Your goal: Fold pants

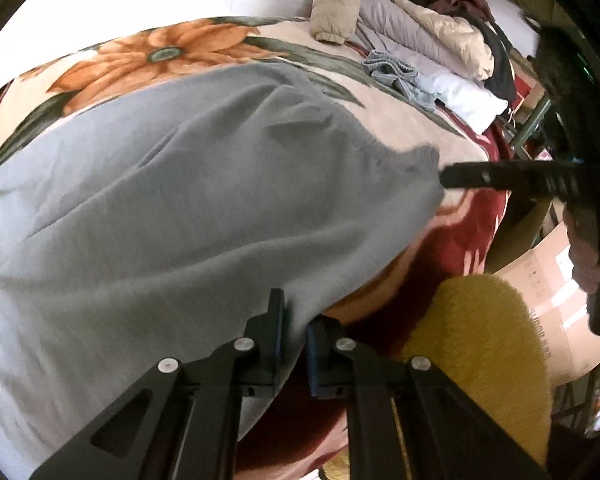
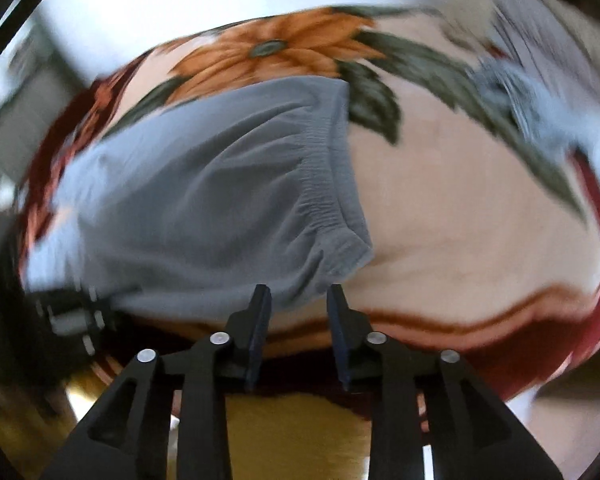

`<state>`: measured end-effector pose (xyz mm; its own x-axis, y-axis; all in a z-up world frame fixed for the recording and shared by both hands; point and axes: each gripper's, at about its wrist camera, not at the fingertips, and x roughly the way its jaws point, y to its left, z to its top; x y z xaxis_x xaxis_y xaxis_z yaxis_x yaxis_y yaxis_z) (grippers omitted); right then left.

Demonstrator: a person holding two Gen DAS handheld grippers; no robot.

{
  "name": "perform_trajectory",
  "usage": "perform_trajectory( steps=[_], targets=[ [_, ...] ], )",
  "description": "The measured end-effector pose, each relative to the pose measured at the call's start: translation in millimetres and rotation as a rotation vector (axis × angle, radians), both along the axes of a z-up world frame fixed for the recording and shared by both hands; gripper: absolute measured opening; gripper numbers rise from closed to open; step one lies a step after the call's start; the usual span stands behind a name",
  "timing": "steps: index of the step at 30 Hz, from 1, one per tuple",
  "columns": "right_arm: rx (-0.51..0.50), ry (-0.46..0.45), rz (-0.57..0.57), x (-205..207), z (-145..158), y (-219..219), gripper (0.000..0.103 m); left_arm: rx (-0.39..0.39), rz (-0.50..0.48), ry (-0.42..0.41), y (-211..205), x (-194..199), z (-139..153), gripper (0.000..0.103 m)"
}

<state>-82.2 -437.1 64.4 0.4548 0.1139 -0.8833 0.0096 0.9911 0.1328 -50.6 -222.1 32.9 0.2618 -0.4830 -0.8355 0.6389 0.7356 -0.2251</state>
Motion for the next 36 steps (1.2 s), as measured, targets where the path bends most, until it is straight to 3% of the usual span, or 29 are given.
perform_trajectory(
  steps=[7,10,17,21,28,36],
  targets=[
    [-0.237,-0.06,0.356,-20,-4,46,0.032,-0.015,0.021,0.027,-3,1,5,0.01],
    [-0.292,-0.074,0.473,-21,-13,67,0.033,-0.013,0.025,0.04,-2,0,4,0.01],
    [-0.443,-0.189,0.598,-20,-24,98,0.032,0.001,0.019,0.043,-4,-3,1,0.01],
    [-0.396,-0.175,0.589,-5,-35,94,0.032,-0.007,0.021,0.056,-3,-4,-2,0.01],
    [-0.333,-0.02,0.596,10,-78,77,0.032,-0.009,0.022,0.069,-3,-3,-5,0.01],
    [-0.134,-0.011,0.538,18,-86,53,0.046,0.0,0.013,0.076,-7,-3,-9,0.01]
  ],
)
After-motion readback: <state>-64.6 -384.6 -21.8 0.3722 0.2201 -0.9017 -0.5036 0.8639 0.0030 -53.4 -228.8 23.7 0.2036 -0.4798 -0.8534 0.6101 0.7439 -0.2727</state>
